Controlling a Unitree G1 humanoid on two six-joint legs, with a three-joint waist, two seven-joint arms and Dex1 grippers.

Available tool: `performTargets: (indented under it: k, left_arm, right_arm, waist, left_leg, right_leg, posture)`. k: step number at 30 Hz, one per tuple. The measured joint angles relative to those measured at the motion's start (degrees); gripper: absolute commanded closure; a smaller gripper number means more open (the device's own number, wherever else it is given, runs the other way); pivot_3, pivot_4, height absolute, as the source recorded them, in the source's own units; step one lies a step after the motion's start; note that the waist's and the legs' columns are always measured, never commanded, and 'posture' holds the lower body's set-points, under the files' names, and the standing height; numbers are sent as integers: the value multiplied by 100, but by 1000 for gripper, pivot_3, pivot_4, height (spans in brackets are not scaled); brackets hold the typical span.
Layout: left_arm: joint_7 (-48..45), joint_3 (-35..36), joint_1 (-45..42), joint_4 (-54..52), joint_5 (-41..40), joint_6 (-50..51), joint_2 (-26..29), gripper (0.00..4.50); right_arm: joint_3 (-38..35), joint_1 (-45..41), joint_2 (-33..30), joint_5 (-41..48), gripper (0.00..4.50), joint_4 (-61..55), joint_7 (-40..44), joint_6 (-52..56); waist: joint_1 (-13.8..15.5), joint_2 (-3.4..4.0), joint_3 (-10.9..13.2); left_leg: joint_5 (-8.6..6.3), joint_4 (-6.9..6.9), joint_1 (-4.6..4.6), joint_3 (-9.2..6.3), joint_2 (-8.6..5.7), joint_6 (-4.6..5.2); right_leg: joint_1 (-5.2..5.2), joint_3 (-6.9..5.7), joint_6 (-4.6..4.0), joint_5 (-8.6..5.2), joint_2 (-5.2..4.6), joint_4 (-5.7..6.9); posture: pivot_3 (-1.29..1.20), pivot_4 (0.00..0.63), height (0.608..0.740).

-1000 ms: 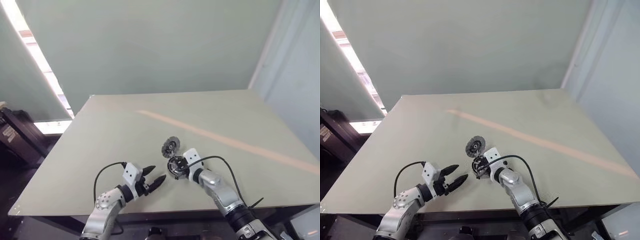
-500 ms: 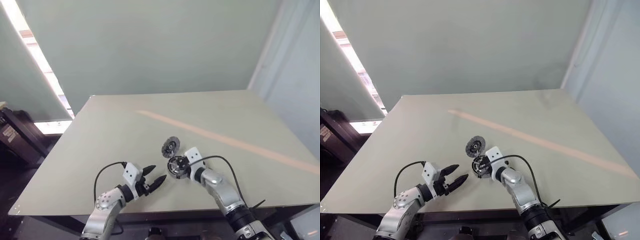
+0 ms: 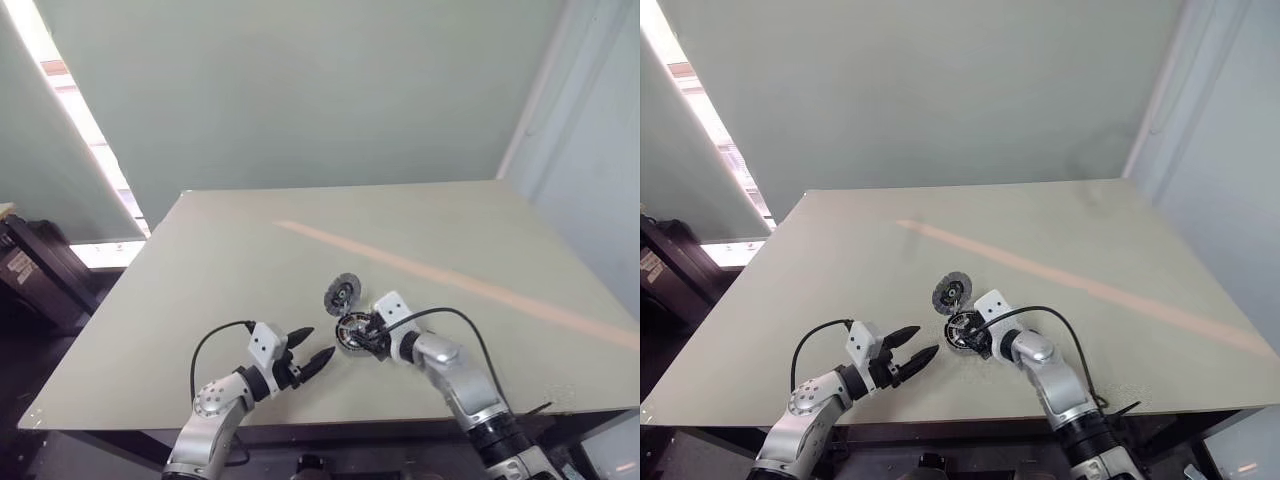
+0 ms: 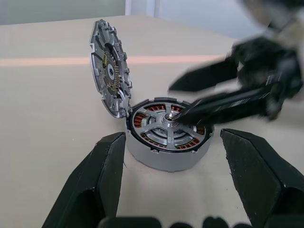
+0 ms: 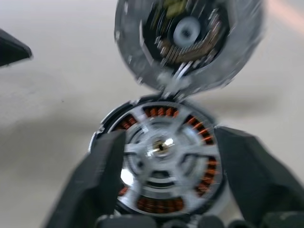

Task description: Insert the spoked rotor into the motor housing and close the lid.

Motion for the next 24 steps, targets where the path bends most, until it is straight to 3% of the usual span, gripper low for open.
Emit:
performTargets:
  k: [1,13,24]
  left_arm:
    - [0,-1,0,0,0,0,-1,1075]
    - [-28,-2,-14,15,1,-3,-1,1075]
    - [-60,-5,-45,59,1,-7,0,1075]
  right_arm:
    - [23,-1,-135,-28,28,-165,72,46]
    - [1061,-195,-1712,-754,28,-1139,1407,557]
    - [1662,-514,-1797,-1375,28,-1020,1876,60]
  waist:
    - [-1,0,0]
    - [1,-8,4]
    - [80,-24,6]
  left_leg:
    - [0,0,0,0,1,0]
    - [0,3,-5,4,1,0]
    - [0,5,-6,2,0,0]
  right_leg:
    - [0,-1,0,0,0,0]
    - [1,-3,1,-1,-5,-3]
    - [1,-7,2,0,-7,-4]
  posture:
    - [0,0,740]
    - [0,0,740]
    - [0,0,740]
